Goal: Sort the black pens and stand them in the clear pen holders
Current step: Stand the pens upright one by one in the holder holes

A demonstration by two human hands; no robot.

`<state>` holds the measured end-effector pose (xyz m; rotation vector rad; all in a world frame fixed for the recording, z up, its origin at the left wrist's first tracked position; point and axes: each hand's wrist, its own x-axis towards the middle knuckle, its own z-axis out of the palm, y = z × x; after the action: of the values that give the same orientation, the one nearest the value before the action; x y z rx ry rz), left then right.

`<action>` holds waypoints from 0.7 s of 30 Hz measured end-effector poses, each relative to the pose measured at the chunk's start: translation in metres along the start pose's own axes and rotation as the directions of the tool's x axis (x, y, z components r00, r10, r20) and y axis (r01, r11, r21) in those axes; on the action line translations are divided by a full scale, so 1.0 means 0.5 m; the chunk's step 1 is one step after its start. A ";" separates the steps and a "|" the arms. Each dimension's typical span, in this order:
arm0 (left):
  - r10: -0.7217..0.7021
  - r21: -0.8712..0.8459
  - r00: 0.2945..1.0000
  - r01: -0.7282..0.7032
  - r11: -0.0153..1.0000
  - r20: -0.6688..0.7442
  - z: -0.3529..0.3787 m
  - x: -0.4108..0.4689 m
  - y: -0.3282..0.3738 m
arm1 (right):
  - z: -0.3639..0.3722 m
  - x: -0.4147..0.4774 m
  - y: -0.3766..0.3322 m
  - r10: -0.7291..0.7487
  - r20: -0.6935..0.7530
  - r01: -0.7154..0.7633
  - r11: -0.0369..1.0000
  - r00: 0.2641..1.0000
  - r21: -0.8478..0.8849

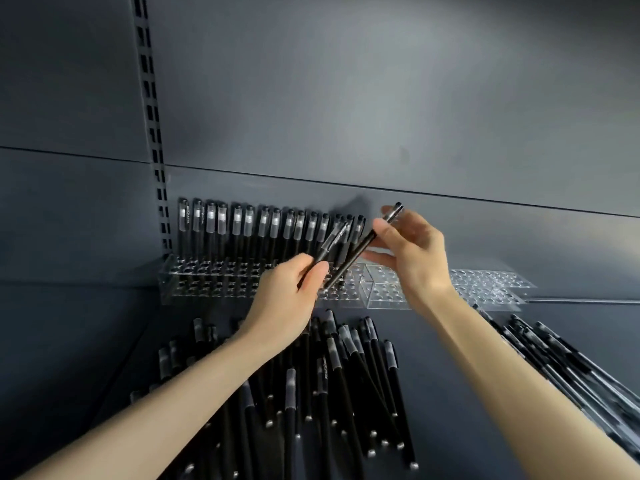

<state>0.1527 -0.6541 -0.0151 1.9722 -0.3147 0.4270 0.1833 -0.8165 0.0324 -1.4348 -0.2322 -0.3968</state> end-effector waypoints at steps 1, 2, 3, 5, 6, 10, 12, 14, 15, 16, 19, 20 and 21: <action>0.057 0.121 0.998 -0.054 0.991 -0.022 -0.001 0.002 -0.009 | -0.007 0.012 -0.002 -0.043 -0.040 0.041 0.998 0.998 -0.040; 0.098 0.236 0.995 -0.088 0.968 -0.027 -0.002 0.004 -0.017 | -0.015 0.023 -0.002 -0.096 -0.069 0.088 0.991 0.993 -0.100; 0.126 0.340 0.992 -0.112 0.934 -0.017 -0.002 0.006 -0.027 | -0.022 0.033 -0.001 -0.152 -0.084 0.137 0.977 0.985 -0.165; 0.172 0.494 0.984 -0.167 0.853 0.037 0.001 0.007 -0.040 | -0.030 0.049 0.004 -0.246 -0.084 0.218 0.943 0.966 -0.251; 0.183 0.525 0.981 -0.191 0.829 0.068 0.005 0.007 -0.045 | -0.032 0.056 0.008 -0.276 -0.082 0.245 0.931 0.958 -0.271; 0.138 0.503 0.986 -0.168 0.848 0.096 0.010 0.007 -0.052 | -0.039 0.083 0.028 -0.317 -0.056 0.283 0.903 0.947 -0.324; 0.160 0.478 0.984 -0.180 0.860 0.082 0.010 0.009 -0.059 | -0.042 0.088 0.037 -0.317 -0.032 0.288 0.896 0.948 -0.337; 0.182 0.458 0.981 -0.195 0.867 0.073 0.010 0.012 -0.067 | -0.042 0.089 0.046 -0.312 -0.005 0.291 0.891 0.950 -0.349; 0.190 0.451 0.979 -0.200 0.870 0.068 0.010 0.013 -0.069 | -0.043 0.090 0.051 -0.307 0.009 0.289 0.887 0.952 -0.359; 0.203 0.448 0.977 -0.208 0.870 0.060 0.011 0.013 -0.068 | -0.044 0.091 0.058 -0.304 0.023 0.290 0.878 0.952 -0.380; 0.232 0.448 0.972 -0.228 0.864 0.046 0.012 0.013 -0.069 | -0.051 0.097 0.073 -0.310 0.085 0.311 0.810 0.947 -0.497; 0.232 0.449 0.972 -0.227 0.864 0.044 0.012 0.013 -0.070 | -0.053 0.098 0.074 -0.315 0.105 0.321 0.781 0.943 -0.536; 0.231 0.450 0.972 -0.225 0.865 0.042 0.012 0.013 -0.072 | -0.054 0.098 0.073 -0.324 0.123 0.335 0.753 0.938 -0.567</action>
<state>0.1741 -0.6446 -0.0437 2.3960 -0.4769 0.7184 0.2405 -0.8459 0.0146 -2.0135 -0.4072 -0.7990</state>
